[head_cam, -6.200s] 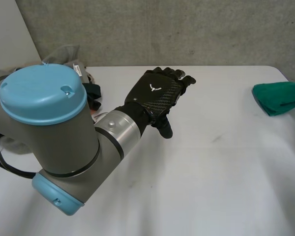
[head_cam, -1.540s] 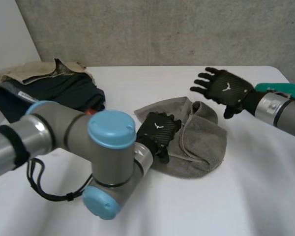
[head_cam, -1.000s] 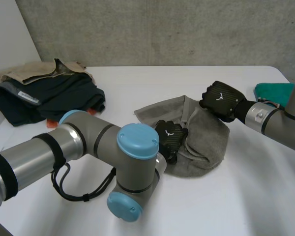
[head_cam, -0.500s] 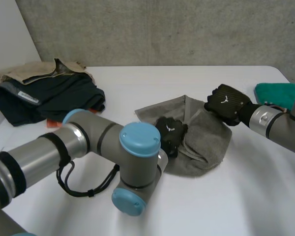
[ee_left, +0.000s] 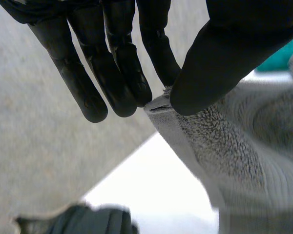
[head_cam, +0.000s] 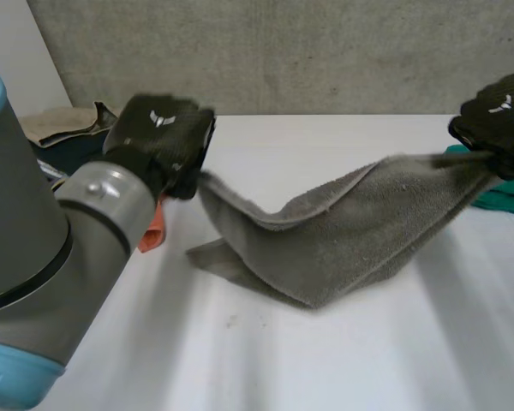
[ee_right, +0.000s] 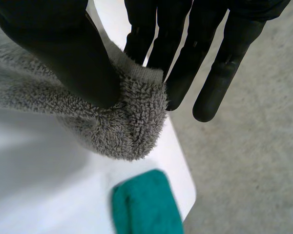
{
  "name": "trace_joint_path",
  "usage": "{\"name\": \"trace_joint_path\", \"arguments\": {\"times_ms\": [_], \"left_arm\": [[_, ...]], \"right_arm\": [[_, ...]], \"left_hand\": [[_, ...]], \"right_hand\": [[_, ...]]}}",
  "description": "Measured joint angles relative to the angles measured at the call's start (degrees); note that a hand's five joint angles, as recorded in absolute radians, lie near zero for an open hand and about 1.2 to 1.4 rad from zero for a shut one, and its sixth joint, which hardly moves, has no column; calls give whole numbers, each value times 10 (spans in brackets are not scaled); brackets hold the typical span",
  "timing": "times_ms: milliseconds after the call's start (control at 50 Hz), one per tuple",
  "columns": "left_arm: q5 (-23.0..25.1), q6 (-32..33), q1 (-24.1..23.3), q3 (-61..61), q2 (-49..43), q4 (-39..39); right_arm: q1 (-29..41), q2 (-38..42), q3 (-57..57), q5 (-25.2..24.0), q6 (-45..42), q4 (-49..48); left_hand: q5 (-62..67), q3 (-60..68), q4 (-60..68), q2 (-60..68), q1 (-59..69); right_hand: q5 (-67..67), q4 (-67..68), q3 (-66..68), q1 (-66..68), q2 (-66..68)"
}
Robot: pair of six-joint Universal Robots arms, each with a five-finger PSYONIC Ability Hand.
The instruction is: Fold the laundry.
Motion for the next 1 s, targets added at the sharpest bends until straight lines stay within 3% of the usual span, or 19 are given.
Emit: {"name": "trace_joint_path", "arguments": {"times_ms": [160, 320, 420, 480, 580, 600, 640, 720, 1000], "left_arm": [[0, 51, 26, -54, -39, -7], [0, 74, 39, 64, -184, 31], [0, 85, 60, 251, -258, 75], [2, 91, 70, 362, -282, 132], [13, 94, 83, 444, -276, 265], [13, 94, 83, 444, -276, 265], [22, 92, 91, 426, -255, 321], [32, 89, 96, 345, -220, 348], [56, 68, 105, -34, -178, 348]], "right_arm": [[-2, 3, 28, 11, -31, 72], [4, 128, -16, 22, -38, 28], [11, 184, -119, 48, 5, -91], [16, 195, -168, 59, 47, -214], [21, 180, -170, 66, 120, -456], [21, 180, -170, 66, 120, -456], [22, 161, -130, 65, 150, -555], [23, 141, -64, 57, 169, -593], [20, 138, 168, 30, 170, -432]], "left_hand": [[0, 2, 0, 1, 0], [0, 2, 1, 2, 0], [0, 2, 2, 2, 0], [0, 2, 2, 2, 0], [0, 2, 3, 2, 0], [0, 2, 3, 2, 0], [0, 2, 2, 2, 0], [0, 2, 2, 2, 0], [7, 3, 3, 2, 1]], "right_hand": [[0, 0, 2, 0, 0], [0, 0, 2, 0, 0], [0, 0, 2, 0, 0], [0, 0, 2, 0, 0], [10, 0, 2, 0, 0], [10, 0, 2, 0, 0], [14, 0, 2, 0, 0], [14, 0, 2, 0, 0], [14, 0, 3, 0, 5]]}}
